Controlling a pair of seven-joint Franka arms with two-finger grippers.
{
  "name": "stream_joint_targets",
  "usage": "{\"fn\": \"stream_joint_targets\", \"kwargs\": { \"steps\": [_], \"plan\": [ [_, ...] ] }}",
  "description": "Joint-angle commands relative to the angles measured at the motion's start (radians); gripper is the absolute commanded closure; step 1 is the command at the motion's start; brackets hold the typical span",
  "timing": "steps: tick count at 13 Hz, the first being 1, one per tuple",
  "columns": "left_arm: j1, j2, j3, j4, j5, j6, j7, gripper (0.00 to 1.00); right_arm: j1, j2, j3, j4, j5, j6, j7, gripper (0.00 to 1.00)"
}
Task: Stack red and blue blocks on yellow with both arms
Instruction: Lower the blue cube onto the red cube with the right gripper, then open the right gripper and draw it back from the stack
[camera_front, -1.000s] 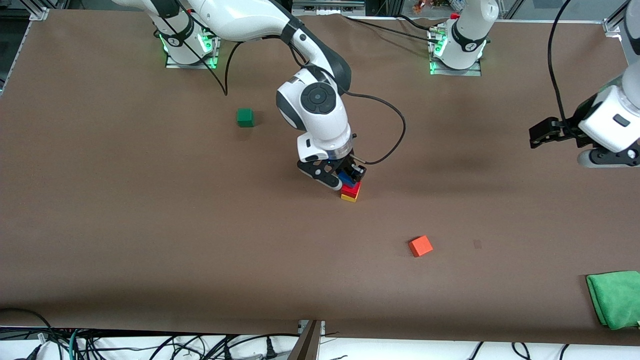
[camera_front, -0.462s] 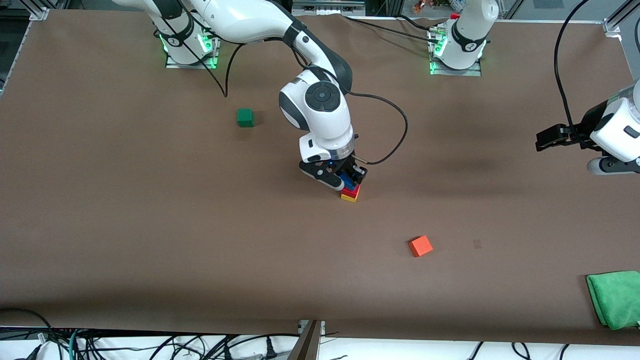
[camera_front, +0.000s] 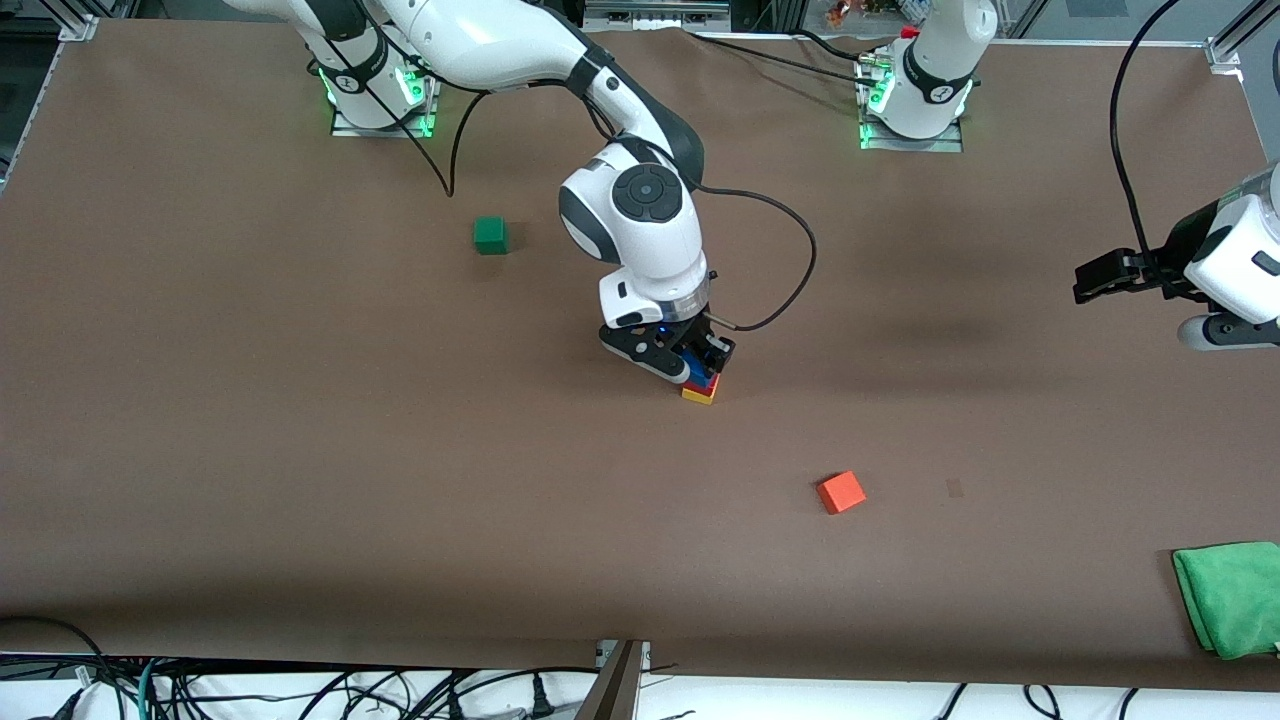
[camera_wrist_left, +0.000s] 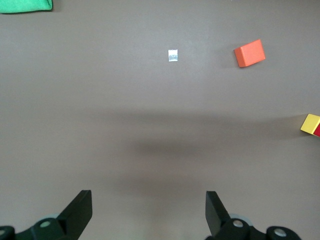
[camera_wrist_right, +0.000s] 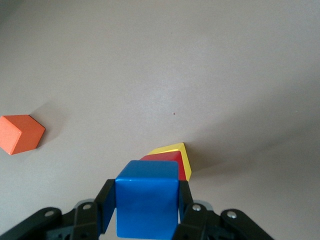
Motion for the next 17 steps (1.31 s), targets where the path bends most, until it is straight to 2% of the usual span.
{"fn": "stream_joint_targets", "kwargs": {
  "steps": [1, 2, 3, 4, 8, 10, 12, 14, 17],
  "plan": [
    [0.015, -0.004, -0.002, 0.007, -0.024, 0.002, 0.019, 0.0, 0.006, 0.026, -0.003, 0.038, -0.021, 0.015, 0.017, 0.51],
    [0.022, -0.004, -0.004, 0.007, -0.024, 0.002, 0.019, 0.0, 0.006, 0.026, -0.003, 0.038, -0.021, 0.015, 0.017, 0.45],
    [0.024, -0.004, -0.004, 0.007, -0.024, 0.002, 0.019, 0.0, 0.006, 0.026, -0.003, 0.038, -0.021, 0.015, 0.017, 0.17],
    [0.024, -0.004, -0.002, 0.007, -0.025, 0.002, 0.019, 0.0, 0.006, 0.026, -0.003, 0.038, -0.021, 0.014, 0.016, 0.0],
    [0.024, -0.004, -0.002, 0.007, -0.024, 0.002, 0.019, 0.0, -0.004, 0.015, -0.006, 0.04, -0.019, -0.008, 0.012, 0.0],
    [0.024, -0.004, -0.002, 0.008, -0.024, 0.002, 0.019, 0.0, -0.007, 0.0, -0.009, 0.041, -0.018, -0.07, 0.005, 0.0],
    [0.024, -0.004, -0.002, 0.008, -0.024, 0.002, 0.019, 0.0, -0.052, -0.064, -0.005, 0.043, -0.016, -0.174, -0.024, 0.0],
    [0.024, -0.002, -0.002, 0.008, -0.024, 0.003, 0.017, 0.0, -0.112, -0.149, -0.006, 0.04, -0.013, -0.277, -0.197, 0.0],
    [0.024, -0.002, -0.002, 0.008, -0.024, 0.002, 0.016, 0.0, -0.267, -0.273, -0.003, 0.008, 0.008, -0.464, -0.445, 0.0]
  ]
}}
